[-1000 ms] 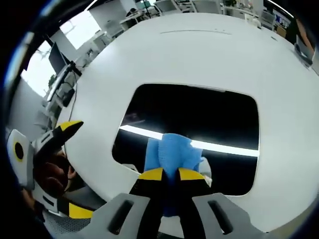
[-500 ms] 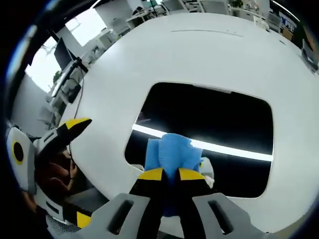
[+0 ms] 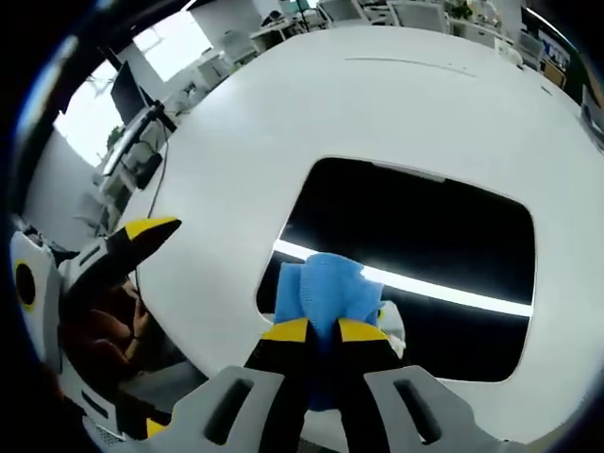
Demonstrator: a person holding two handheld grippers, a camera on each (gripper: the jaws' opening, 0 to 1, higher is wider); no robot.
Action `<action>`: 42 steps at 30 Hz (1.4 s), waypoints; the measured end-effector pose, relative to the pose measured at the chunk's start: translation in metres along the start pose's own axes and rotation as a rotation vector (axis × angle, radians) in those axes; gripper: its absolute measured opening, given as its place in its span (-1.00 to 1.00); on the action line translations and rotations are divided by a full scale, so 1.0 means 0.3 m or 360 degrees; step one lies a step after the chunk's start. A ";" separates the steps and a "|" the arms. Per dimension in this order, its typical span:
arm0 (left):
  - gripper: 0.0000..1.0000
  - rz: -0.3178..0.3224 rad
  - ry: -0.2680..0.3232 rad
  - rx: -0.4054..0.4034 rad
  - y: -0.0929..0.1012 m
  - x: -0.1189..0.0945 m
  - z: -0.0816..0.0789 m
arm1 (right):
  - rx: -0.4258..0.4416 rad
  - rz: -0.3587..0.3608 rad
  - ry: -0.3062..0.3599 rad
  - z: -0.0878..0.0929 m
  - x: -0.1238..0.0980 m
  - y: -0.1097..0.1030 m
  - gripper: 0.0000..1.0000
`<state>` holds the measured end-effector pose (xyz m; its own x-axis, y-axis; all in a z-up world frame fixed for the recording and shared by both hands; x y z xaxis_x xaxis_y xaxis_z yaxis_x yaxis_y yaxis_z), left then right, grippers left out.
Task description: Wipe the mirror surface with the cleaning cloth until all visible marks leave the cleaned area.
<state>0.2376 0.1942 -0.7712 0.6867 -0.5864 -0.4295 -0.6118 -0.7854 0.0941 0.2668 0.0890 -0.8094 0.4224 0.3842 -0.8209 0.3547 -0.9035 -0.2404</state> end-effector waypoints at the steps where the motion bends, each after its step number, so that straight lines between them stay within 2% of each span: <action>1: 0.99 -0.0004 -0.0001 -0.0004 -0.004 -0.003 -0.002 | 0.0000 -0.0001 0.0000 -0.001 0.001 -0.001 -0.91; 5: 0.99 -0.0012 -0.0005 -0.0011 -0.034 -0.022 -0.004 | -0.0006 -0.0012 0.0004 -0.002 0.004 -0.013 -0.91; 9: 0.99 -0.0053 0.0016 -0.0011 -0.092 -0.056 -0.014 | -0.0006 -0.0025 0.0007 -0.007 0.013 -0.032 -0.91; 13: 0.99 -0.0117 -0.0014 -0.0039 -0.167 -0.085 0.023 | -0.0019 -0.0033 0.0011 -0.013 0.022 -0.055 -0.91; 17: 0.99 -0.0164 -0.0014 -0.0083 -0.216 -0.115 0.034 | -0.0026 -0.0044 0.0013 -0.021 0.032 -0.077 -0.91; 28: 0.99 -0.0184 0.0026 -0.0133 -0.229 -0.127 0.026 | -0.0052 -0.0052 0.0010 -0.029 0.043 -0.091 -0.92; 42: 0.99 -0.0195 0.0029 -0.0168 -0.232 -0.121 0.032 | -0.0047 -0.0067 0.0009 -0.030 0.043 -0.088 -0.92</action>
<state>0.2515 0.2721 -0.7709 0.7612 -0.4876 -0.4276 -0.4790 -0.8672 0.1361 0.2703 0.1194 -0.8090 0.4111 0.4226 -0.8077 0.3968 -0.8807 -0.2589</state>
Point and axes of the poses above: the point that each gripper's makers call its tool centre point, and the gripper's own axes: x roughly forward along the fingers, y roughly to its right, z roughly out of its underside, the point moved 5 cm from there along -x, roughly backward along the fingers, and after that the axes turned 8 degrees about y, right-handed, at the moved point
